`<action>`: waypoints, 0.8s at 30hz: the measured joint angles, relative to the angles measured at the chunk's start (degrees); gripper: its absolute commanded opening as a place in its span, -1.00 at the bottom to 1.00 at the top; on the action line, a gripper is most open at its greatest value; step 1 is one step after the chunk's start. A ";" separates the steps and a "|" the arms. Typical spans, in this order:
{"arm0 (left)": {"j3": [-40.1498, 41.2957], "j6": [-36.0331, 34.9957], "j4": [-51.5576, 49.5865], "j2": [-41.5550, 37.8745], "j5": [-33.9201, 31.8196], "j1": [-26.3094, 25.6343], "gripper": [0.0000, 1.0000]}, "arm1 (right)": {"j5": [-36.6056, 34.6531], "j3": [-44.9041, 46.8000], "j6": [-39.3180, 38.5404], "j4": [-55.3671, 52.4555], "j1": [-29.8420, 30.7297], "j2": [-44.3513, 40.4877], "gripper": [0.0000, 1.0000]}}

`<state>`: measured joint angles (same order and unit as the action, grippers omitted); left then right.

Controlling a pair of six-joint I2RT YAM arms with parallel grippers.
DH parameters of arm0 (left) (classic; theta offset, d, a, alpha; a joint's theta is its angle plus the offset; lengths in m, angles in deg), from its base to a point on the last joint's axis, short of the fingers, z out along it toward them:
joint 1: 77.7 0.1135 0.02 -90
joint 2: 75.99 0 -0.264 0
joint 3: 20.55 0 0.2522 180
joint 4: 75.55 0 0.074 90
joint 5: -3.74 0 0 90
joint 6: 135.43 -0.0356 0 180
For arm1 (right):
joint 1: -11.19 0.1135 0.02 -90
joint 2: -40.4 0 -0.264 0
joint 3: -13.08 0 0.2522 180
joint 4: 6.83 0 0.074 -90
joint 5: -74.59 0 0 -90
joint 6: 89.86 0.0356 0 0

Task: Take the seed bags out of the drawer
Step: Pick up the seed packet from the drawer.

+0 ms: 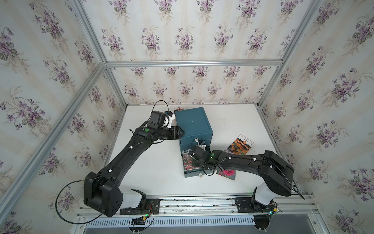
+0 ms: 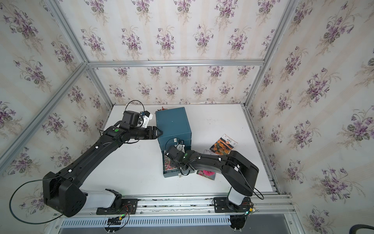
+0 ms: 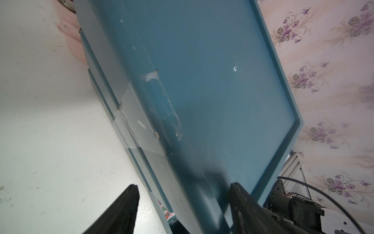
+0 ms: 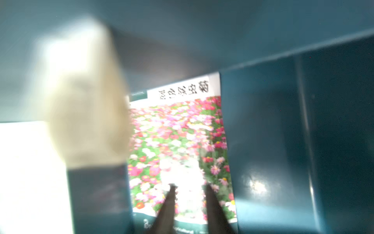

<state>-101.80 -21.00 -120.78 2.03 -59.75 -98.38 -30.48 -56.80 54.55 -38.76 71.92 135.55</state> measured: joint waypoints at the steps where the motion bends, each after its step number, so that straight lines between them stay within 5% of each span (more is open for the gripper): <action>1: 0.00 0.00 0.00 0.00 -0.07 0.00 0.47 | -0.09 0.02 -0.35 -0.02 -0.04 -0.02 0.34; 7: 0.02 0.00 0.07 0.00 -0.61 -0.02 0.46 | -0.48 0.87 -0.46 0.92 -0.98 3.19 0.45; 12: 0.09 0.00 0.31 0.02 -0.76 -0.02 0.46 | -1.31 1.01 -0.81 2.49 -0.79 5.62 0.28; 17: 0.09 -0.02 0.70 0.24 -0.83 0.02 0.45 | -1.49 1.75 -1.09 5.62 -0.74 6.21 -0.38; 24: 0.09 -0.02 0.76 0.26 -0.79 0.00 0.45 | -0.35 2.78 -0.35 7.65 -0.76 5.62 -1.00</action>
<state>-101.71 -21.02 -120.01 2.29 -60.54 -98.38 -30.83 -54.02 54.21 -31.11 71.16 141.17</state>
